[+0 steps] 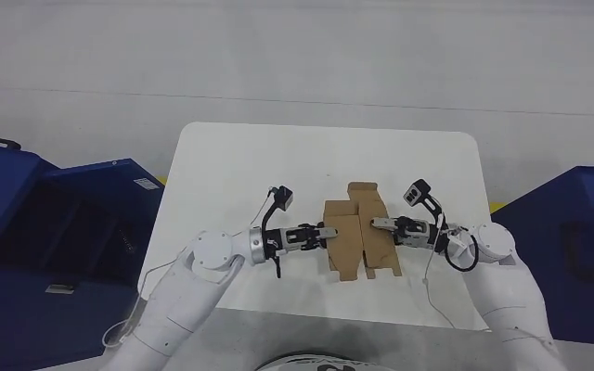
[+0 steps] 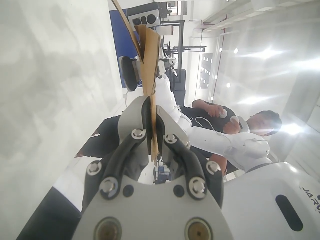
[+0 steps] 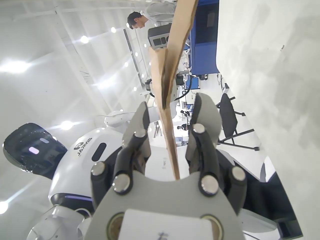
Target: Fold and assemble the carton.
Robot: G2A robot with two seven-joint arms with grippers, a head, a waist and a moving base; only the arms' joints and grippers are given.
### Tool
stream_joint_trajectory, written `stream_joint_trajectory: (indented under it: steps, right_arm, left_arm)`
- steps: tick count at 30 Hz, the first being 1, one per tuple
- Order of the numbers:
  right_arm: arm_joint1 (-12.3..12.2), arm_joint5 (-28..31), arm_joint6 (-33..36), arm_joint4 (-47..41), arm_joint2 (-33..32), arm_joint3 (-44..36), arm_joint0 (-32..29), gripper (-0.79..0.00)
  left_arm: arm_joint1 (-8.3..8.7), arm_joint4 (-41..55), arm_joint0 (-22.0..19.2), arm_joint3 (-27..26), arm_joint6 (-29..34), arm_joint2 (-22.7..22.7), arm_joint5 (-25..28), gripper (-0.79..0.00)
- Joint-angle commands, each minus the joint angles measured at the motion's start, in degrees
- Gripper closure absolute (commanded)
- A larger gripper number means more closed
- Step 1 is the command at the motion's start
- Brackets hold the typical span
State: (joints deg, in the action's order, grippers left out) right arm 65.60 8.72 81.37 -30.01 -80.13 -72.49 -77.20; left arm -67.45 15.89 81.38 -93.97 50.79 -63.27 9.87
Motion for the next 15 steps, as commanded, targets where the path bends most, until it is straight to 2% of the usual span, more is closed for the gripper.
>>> stream_joint_trajectory:
  steps: [1,4,9,12,15]
  right_arm:
    - [0.0,0.0,0.0,0.1,0.0,0.0,0.0,0.0]
    - [0.0,0.0,0.0,0.1,0.0,0.0,0.0,0.0]
    - [0.0,0.0,0.0,0.1,0.0,0.0,0.0,0.0]
    - [0.0,0.0,0.0,0.1,0.0,0.0,0.0,0.0]
    - [0.0,0.0,0.0,0.1,0.0,0.0,0.0,0.0]
  left_arm:
    - [0.07,0.9,-0.1,0.3,0.3,-0.3,-0.2,-0.785]
    - [0.38,2.8,0.3,0.6,0.3,-2.2,0.5,-0.785]
    - [1.67,5.8,2.6,1.6,1.7,-9.5,2.5,-0.785]
    - [2.48,6.7,3.8,3.5,2.9,-14.1,3.6,-0.785]
    - [2.82,6.3,3.9,6.2,3.2,-15.6,3.9,-0.785]
